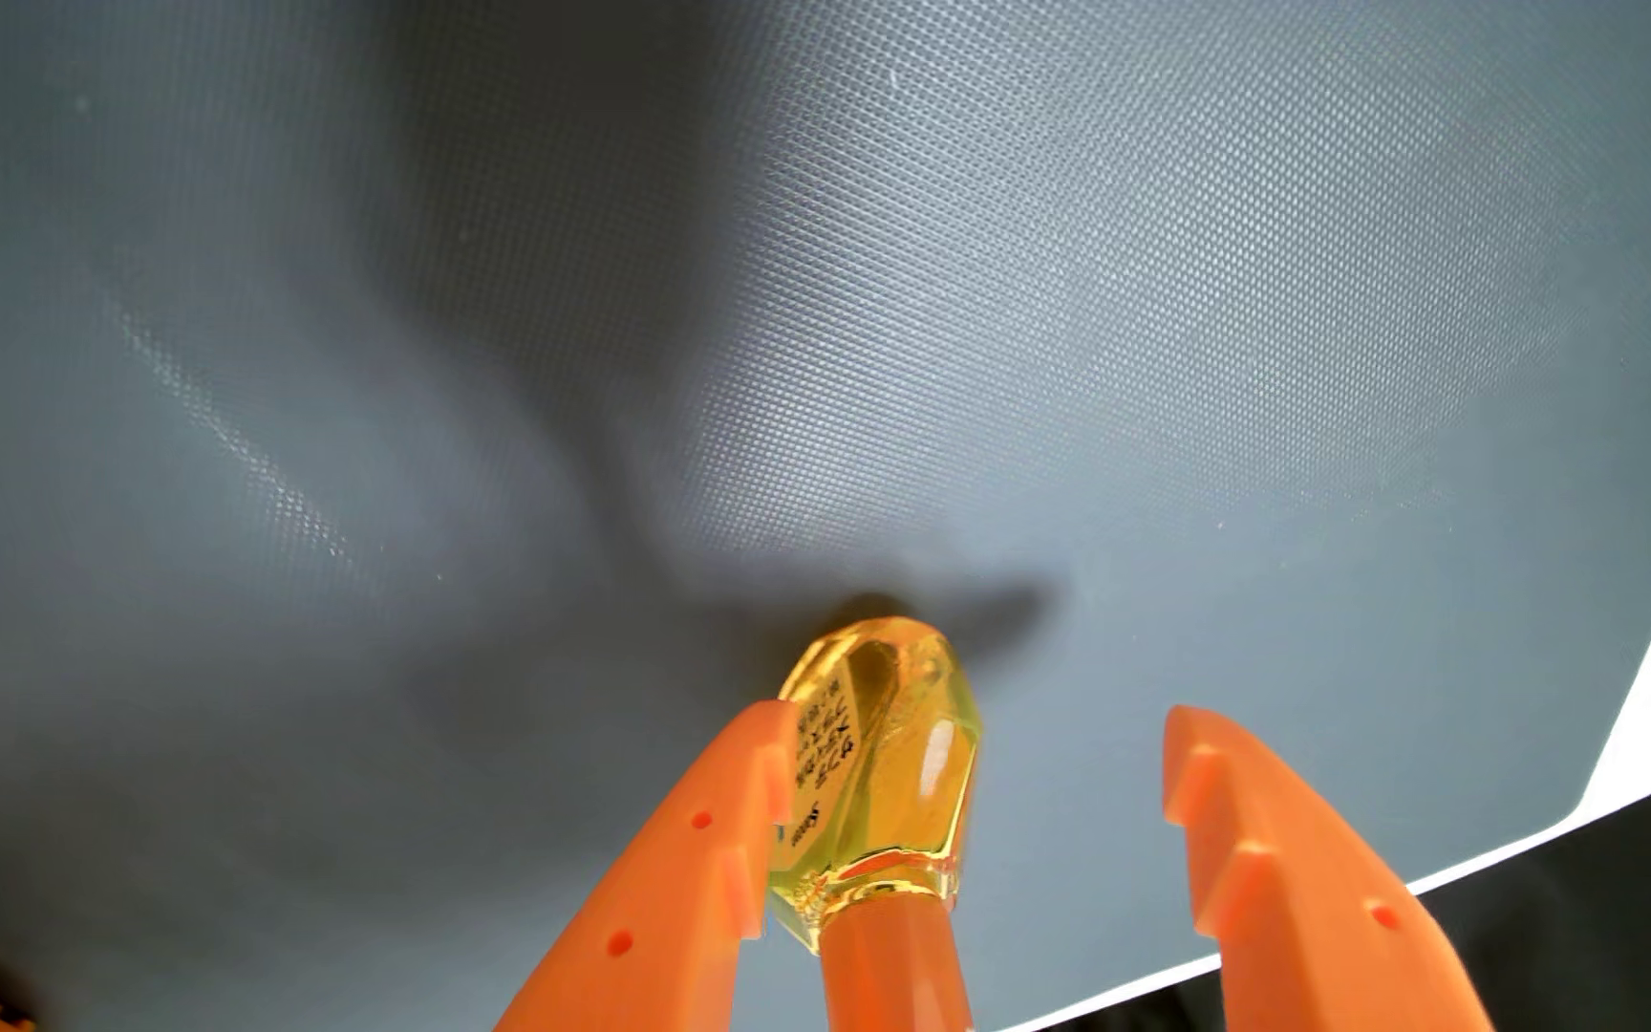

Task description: Grab the eyedrops

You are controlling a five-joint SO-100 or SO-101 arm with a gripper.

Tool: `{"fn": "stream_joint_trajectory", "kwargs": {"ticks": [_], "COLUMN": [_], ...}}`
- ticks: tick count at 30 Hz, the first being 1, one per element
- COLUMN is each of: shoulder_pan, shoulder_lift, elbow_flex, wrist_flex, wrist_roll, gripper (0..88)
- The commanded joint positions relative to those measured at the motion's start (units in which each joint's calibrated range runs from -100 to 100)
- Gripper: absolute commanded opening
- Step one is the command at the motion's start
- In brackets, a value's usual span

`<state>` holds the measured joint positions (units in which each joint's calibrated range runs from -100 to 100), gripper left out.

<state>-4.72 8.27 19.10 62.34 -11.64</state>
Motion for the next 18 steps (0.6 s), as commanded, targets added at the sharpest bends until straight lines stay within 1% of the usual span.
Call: {"fn": "stream_joint_trajectory", "kwargs": {"ticks": [1,8,10,12,14,18], "shoulder_pan": [-0.02,0.40,0.40,0.48,0.48,0.31], "shoulder_lift": [-1.17,-0.67,-1.34,-1.51,-1.68,-4.23], "elbow_flex": [-2.21,-1.76,1.03,3.55,5.17,9.04], "wrist_flex": [0.19,-0.33,-0.33,-0.33,-0.85,-3.70], "wrist_roll": [-3.83,-9.95,-12.25,-13.56,-14.45,-14.61], "gripper": [23.4,24.0,24.0,24.1,24.1,24.2]}}
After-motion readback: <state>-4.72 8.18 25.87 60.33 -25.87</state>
